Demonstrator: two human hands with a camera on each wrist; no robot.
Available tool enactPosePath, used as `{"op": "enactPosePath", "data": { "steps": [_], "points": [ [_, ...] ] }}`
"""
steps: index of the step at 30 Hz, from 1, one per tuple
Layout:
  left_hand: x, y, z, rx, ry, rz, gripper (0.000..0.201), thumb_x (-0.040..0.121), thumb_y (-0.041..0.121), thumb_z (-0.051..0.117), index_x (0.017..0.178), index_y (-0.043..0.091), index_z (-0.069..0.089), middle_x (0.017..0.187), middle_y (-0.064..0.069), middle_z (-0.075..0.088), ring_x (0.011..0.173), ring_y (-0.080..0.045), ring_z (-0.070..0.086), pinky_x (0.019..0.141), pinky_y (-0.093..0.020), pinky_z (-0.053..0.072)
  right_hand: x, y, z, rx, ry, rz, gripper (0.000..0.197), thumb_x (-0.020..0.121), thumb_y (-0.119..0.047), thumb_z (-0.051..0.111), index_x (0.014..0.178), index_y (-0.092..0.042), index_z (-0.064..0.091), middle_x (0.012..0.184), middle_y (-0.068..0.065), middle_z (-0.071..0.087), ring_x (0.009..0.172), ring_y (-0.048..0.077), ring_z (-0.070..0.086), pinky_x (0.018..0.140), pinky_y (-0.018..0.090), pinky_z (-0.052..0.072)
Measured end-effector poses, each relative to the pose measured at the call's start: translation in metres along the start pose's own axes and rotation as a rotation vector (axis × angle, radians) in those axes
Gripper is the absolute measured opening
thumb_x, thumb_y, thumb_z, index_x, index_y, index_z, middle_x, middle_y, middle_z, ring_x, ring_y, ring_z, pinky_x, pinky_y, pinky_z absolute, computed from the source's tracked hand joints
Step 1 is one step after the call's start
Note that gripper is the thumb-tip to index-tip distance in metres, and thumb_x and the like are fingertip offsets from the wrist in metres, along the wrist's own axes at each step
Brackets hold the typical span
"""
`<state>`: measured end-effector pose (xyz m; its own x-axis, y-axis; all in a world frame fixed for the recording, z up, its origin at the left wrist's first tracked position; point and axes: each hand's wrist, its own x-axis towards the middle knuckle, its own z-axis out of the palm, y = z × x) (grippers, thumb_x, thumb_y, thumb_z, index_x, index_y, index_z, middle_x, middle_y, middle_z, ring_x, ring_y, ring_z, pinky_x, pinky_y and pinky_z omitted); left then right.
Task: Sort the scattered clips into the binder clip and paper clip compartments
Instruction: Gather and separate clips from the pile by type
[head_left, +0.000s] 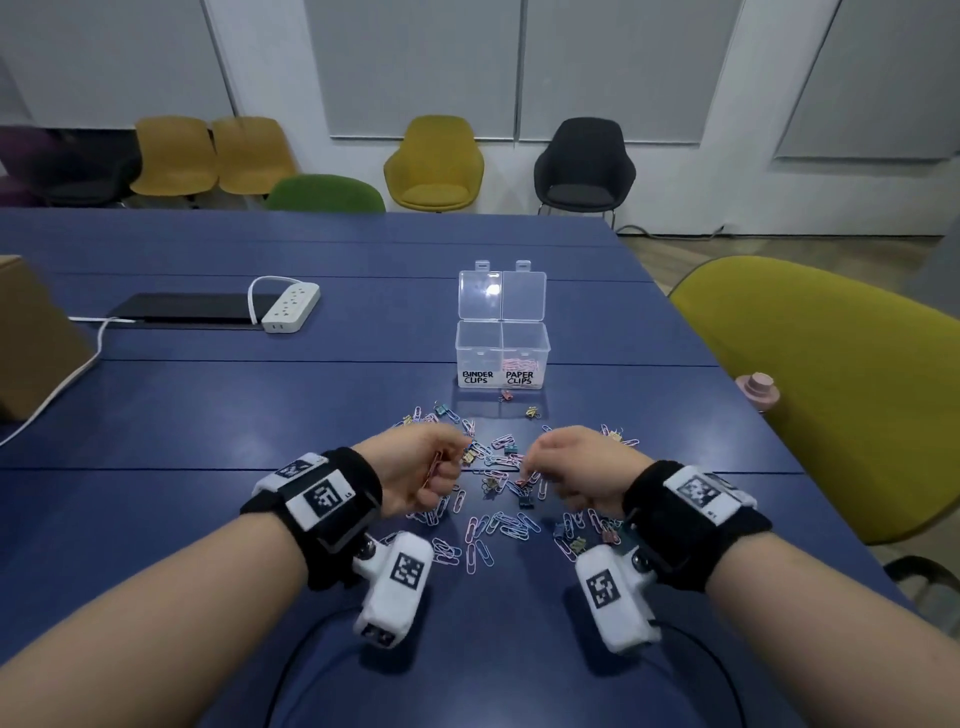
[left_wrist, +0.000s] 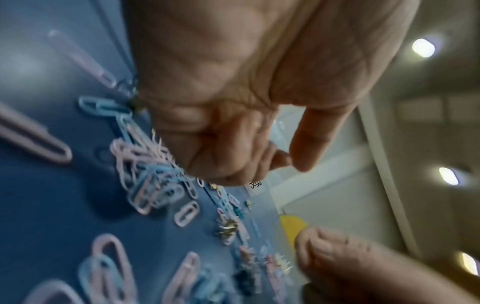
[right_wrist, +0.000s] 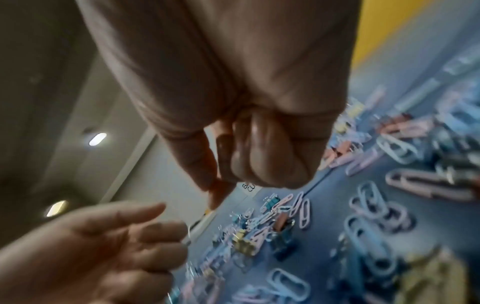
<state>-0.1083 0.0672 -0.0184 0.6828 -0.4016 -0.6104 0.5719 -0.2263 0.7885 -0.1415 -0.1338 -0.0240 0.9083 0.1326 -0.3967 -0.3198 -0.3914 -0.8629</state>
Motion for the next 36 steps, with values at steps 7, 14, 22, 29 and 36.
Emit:
{"op": "enactPosePath", "data": {
  "steps": [7, 14, 22, 29, 36],
  "points": [
    [0.006, -0.01, 0.021, 1.229, 0.239, 0.019, 0.04, 0.075, 0.047, 0.072, 0.062, 0.014, 0.052, 0.057, 0.002, 0.048, 0.058, -0.017, 0.047, 0.057, -0.024, 0.038, -0.007, -0.01, 0.035, -0.992, -0.043, -0.169, 0.013, 0.08, -0.021, 0.067, 0.091, -0.014, 0.069, 0.095, 0.007, 0.071, 0.085, 0.023, 0.064, 0.061, 0.021, 0.04],
    [0.009, -0.008, 0.041, 1.44, 0.264, 0.046, 0.036, 0.085, 0.02, 0.058, 0.055, 0.014, 0.039, 0.057, -0.002, 0.038, 0.049, -0.015, 0.035, 0.045, -0.022, 0.03, 0.002, -0.013, 0.045, -1.105, 0.043, -0.116, 0.019, 0.084, -0.01, 0.055, 0.1, -0.006, 0.065, 0.103, 0.016, 0.067, 0.078, 0.031, 0.054, 0.069, 0.029, 0.043],
    [0.006, 0.004, 0.023, 0.7, 0.148, 0.03, 0.021, 0.092, 0.011, 0.038, 0.075, 0.009, 0.051, 0.07, -0.009, 0.051, 0.054, -0.018, 0.048, 0.049, -0.024, 0.041, 0.004, -0.007, 0.006, -0.516, 0.052, -0.032, 0.018, 0.086, -0.012, 0.056, 0.068, -0.011, 0.055, 0.058, 0.004, 0.046, 0.046, 0.014, 0.039, 0.04, 0.016, 0.033],
    [0.007, 0.004, -0.001, -0.402, -0.294, 0.138, 0.009, 0.069, 0.013, 0.033, 0.06, 0.013, 0.034, 0.057, -0.002, 0.032, 0.044, -0.011, 0.027, 0.038, -0.014, 0.012, 0.008, 0.007, -0.018, 0.865, -0.022, 0.156, 0.012, 0.08, -0.008, 0.036, 0.069, -0.014, 0.037, 0.061, 0.009, 0.049, 0.047, 0.019, 0.044, 0.041, 0.02, 0.033],
    [0.032, 0.005, 0.005, -0.499, -0.197, 0.126, 0.031, 0.087, 0.028, 0.042, 0.06, 0.013, 0.039, 0.053, 0.0, 0.033, 0.04, -0.01, 0.03, 0.036, -0.013, 0.013, 0.015, 0.009, -0.023, 0.937, -0.061, 0.163, 0.014, 0.074, -0.014, 0.043, 0.063, -0.015, 0.034, 0.062, 0.005, 0.046, 0.04, 0.011, 0.038, 0.033, 0.014, 0.023]
  ]
}}
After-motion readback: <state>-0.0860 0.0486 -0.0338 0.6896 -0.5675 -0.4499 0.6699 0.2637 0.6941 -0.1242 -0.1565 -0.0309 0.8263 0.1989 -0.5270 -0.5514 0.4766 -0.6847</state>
